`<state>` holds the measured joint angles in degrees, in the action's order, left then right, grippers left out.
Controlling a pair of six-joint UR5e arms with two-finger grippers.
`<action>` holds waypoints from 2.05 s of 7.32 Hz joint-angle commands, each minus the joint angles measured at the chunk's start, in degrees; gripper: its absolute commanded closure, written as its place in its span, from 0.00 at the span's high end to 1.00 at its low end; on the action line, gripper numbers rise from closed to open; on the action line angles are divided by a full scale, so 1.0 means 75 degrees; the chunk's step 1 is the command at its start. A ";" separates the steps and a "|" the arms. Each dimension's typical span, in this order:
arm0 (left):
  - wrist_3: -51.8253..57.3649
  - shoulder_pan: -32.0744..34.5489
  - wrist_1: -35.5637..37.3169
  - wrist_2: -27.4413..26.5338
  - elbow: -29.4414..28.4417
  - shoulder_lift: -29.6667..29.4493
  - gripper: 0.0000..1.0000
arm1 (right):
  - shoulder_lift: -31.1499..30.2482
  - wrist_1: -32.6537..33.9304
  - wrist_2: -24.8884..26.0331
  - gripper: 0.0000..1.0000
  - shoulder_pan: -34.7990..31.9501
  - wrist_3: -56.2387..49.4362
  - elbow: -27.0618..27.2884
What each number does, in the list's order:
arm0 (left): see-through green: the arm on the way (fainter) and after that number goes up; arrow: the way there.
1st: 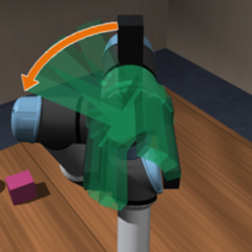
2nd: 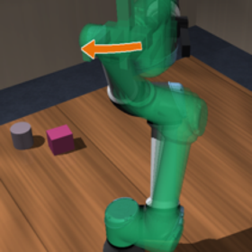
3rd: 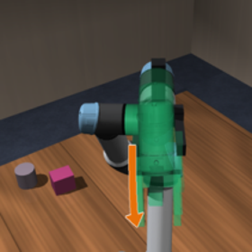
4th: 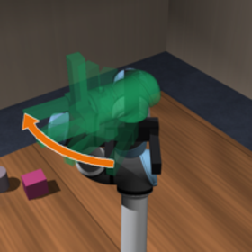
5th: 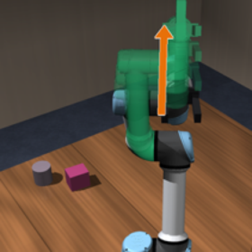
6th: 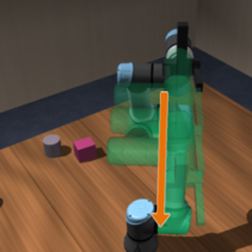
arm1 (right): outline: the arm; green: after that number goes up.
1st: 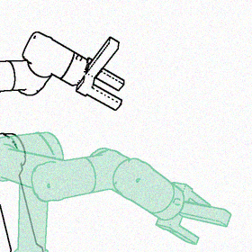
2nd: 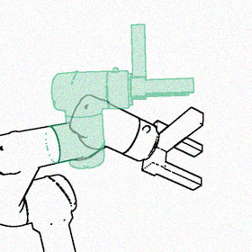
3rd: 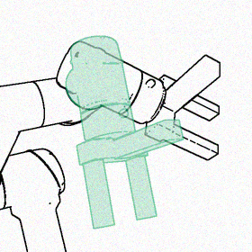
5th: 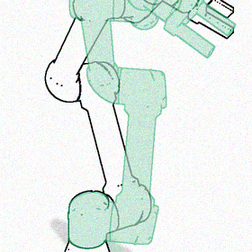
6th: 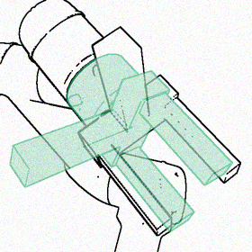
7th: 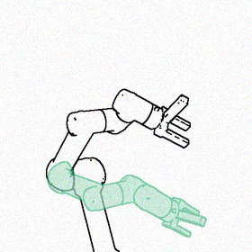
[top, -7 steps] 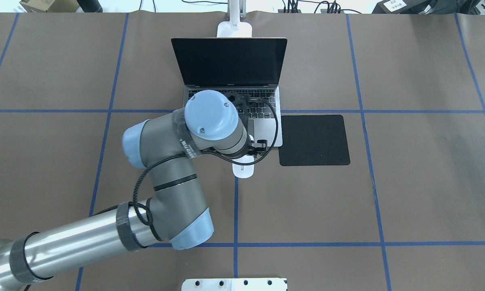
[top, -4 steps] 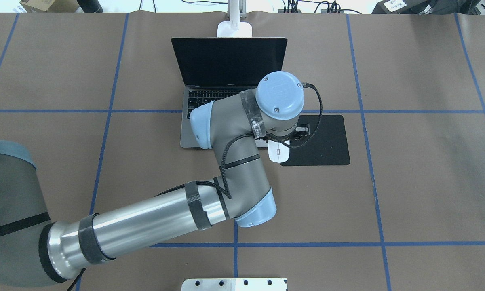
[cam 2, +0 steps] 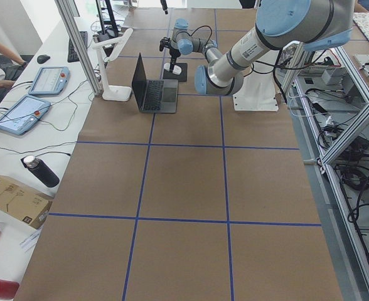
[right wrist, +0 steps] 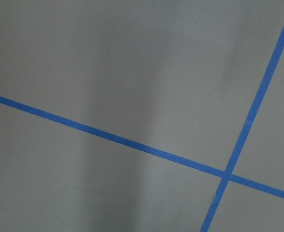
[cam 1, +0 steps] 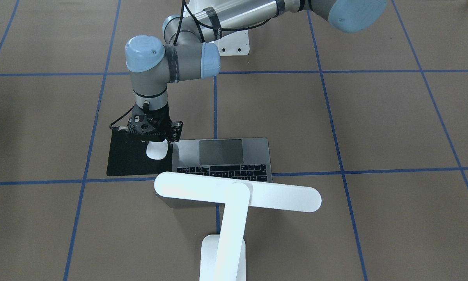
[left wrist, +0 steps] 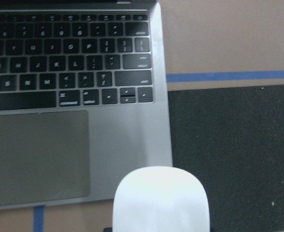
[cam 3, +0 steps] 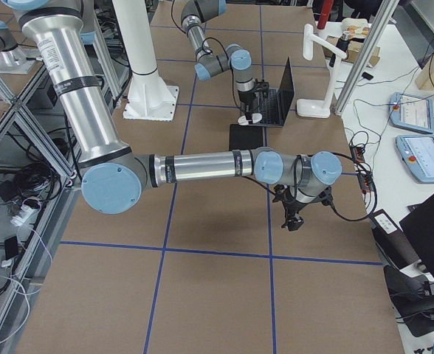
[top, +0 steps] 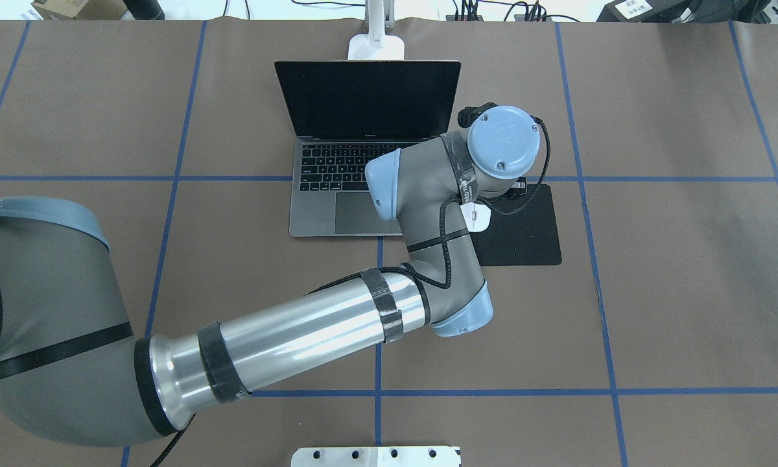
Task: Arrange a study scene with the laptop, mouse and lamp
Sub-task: 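Move the held white mouse past the laptop over the black mouse pad, then lower the white mouse onto the black mouse pad with the left gripper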
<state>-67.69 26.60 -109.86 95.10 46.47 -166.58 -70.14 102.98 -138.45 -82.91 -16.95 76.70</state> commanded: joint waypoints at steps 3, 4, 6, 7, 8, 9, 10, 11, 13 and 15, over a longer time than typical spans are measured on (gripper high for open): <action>0.0213 -0.0007 -0.0844 -0.0317 -0.1554 -0.0781 0.25 | 0.0001 0.0003 -0.0009 0.99 0.0050 0.0092 -0.0019; 0.0201 -0.0019 -0.0856 -0.0305 -0.1624 -0.0851 0.25 | 0.0001 0.0003 -0.0009 0.99 0.0062 0.0104 -0.0019; -0.0358 -0.0112 -0.0844 -0.0235 -0.1672 -0.0968 0.29 | 0.0001 0.0003 -0.0044 0.99 0.0073 0.0221 -0.0008; -0.0536 -0.0194 -0.0809 -0.0235 -0.1730 -0.0980 0.34 | 0.0001 0.0003 -0.0044 0.99 0.0097 0.0222 -0.0019; -0.1013 -0.0241 -0.0786 -0.0107 -0.1731 -0.1004 0.39 | 0.0001 0.0003 -0.0044 0.99 0.0109 0.0222 -0.0042; -0.1377 -0.0311 -0.0704 0.0045 -0.1731 -0.1050 0.39 | 0.0012 -0.0008 -0.0056 0.99 0.0109 0.0222 -0.0124; -0.1671 -0.0347 -0.0692 0.0035 -0.1731 -0.1062 0.39 | 0.0012 -0.0009 -0.0044 0.99 0.0109 0.0222 -0.0160; -0.1860 -0.0382 -0.0680 0.0035 -0.1731 -0.1074 0.41 | 0.0012 -0.0009 -0.0056 0.99 0.0109 0.0233 -0.0160; -0.1780 -0.0382 -0.0692 -0.0035 -0.1847 -0.1062 0.54 | 0.0012 -0.0009 -0.0056 0.99 0.0120 0.0233 -0.0160; -0.1382 -0.0405 -0.0750 -0.0349 -0.1941 -0.1062 0.61 | 0.0012 -0.0009 -0.0056 0.99 0.0120 0.0233 -0.0160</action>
<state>-79.40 23.68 -115.23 94.02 32.47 -174.56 -70.05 102.92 -138.87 -82.02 -15.21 75.50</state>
